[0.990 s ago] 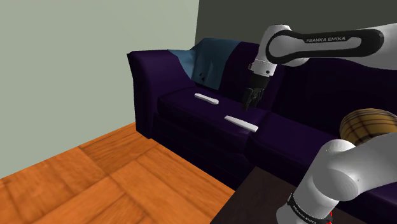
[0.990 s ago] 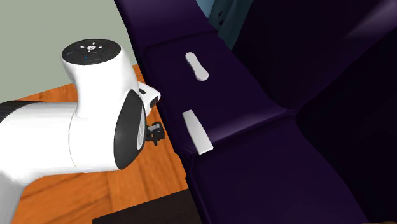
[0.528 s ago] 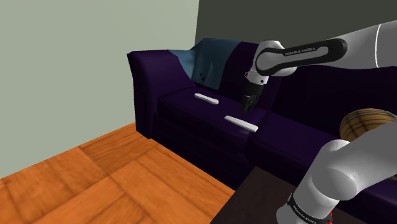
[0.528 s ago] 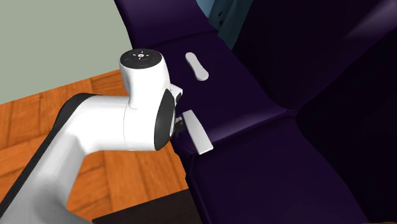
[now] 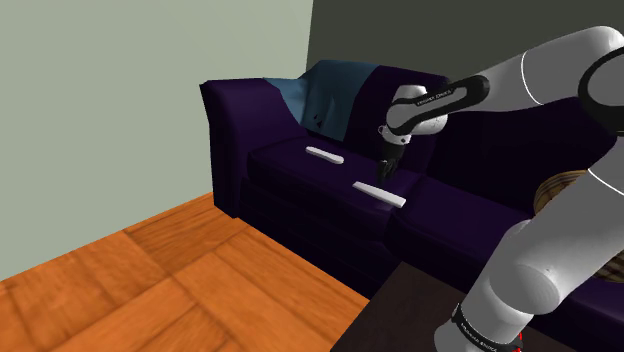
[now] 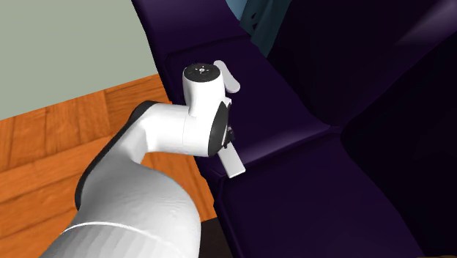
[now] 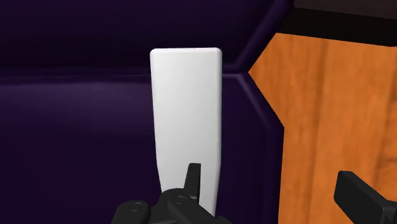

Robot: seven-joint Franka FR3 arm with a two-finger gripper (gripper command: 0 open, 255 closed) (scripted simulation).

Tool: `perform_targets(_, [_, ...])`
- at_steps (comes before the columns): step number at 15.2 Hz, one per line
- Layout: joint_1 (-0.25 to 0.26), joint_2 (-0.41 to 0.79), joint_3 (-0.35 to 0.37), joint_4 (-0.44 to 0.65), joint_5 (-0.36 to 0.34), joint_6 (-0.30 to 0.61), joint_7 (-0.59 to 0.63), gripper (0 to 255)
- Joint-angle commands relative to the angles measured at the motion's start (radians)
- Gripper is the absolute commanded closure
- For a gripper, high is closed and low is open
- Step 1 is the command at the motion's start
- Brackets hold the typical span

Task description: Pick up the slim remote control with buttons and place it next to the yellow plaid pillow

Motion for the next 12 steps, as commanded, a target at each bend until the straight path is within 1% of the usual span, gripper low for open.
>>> perform_targets(1, [-0.001,0.079,-0.025,0.038,0.012,0.042,-0.053,0])
perform_targets(4, [-0.009,0.194,-0.053,0.098,0.043,0.095,-0.132,0])
perform_targets(5, [-0.011,0.209,-0.055,0.107,0.048,0.101,-0.142,0])
perform_targets(12, [-0.014,0.278,-0.056,0.068,0.086,0.203,-0.17,0])
